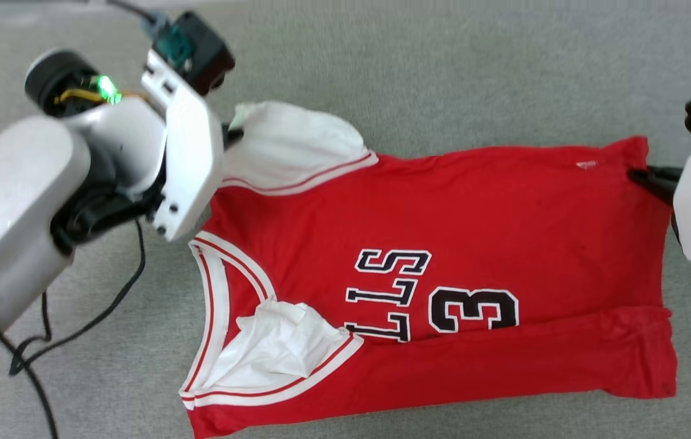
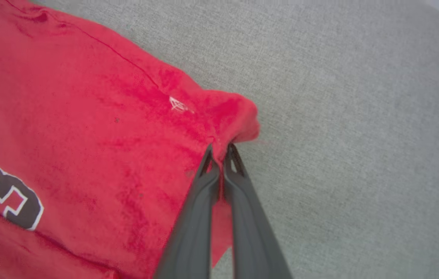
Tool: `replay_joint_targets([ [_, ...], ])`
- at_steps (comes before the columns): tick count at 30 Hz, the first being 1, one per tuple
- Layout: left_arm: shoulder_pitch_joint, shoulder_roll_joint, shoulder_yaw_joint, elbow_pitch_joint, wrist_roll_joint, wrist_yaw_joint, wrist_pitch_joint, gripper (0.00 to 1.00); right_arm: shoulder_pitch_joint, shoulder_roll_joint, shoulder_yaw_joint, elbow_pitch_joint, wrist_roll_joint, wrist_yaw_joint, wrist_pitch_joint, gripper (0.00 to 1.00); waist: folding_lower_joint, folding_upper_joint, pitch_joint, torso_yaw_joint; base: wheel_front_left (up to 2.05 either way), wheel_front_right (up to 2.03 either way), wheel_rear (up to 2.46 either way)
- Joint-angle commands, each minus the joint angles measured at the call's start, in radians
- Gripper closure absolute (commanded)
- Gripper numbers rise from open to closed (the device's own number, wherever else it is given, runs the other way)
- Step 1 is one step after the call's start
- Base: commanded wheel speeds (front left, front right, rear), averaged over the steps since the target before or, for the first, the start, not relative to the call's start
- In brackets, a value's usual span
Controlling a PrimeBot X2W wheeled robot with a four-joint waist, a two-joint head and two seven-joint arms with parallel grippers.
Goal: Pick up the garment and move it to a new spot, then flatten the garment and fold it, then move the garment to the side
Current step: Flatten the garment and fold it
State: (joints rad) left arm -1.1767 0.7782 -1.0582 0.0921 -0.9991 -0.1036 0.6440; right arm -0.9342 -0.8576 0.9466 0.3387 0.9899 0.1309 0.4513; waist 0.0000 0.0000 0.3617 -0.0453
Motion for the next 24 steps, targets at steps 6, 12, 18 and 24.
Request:
replay_joint_targets([
  [6,0.119,0.085,-0.017,-0.112,-0.005,0.045,-0.039,1.00,0.072,-0.038,0.031,-0.018,0.031,0.000,-0.080,1.00,0.0000,0.0000,-0.088,-0.001,0.00,0.00,0.00],
  [12,0.251,0.155,-0.047,-0.217,-0.018,0.106,-0.079,1.00,0.145,-0.052,0.061,-0.046,0.048,0.000,-0.142,1.00,0.0000,0.0000,-0.133,-0.005,0.00,0.00,0.00],
  [18,0.389,0.213,-0.083,-0.296,-0.034,0.169,-0.135,1.00,0.235,-0.067,0.076,-0.070,0.049,0.000,-0.208,1.00,0.0000,0.0000,-0.160,-0.007,0.00,0.00,0.00],
  [24,0.516,0.234,-0.120,-0.325,-0.067,0.218,-0.190,1.00,0.343,-0.077,0.078,-0.084,0.085,0.000,-0.248,1.00,0.0000,0.0000,-0.155,0.000,0.00,0.00,0.00],
])
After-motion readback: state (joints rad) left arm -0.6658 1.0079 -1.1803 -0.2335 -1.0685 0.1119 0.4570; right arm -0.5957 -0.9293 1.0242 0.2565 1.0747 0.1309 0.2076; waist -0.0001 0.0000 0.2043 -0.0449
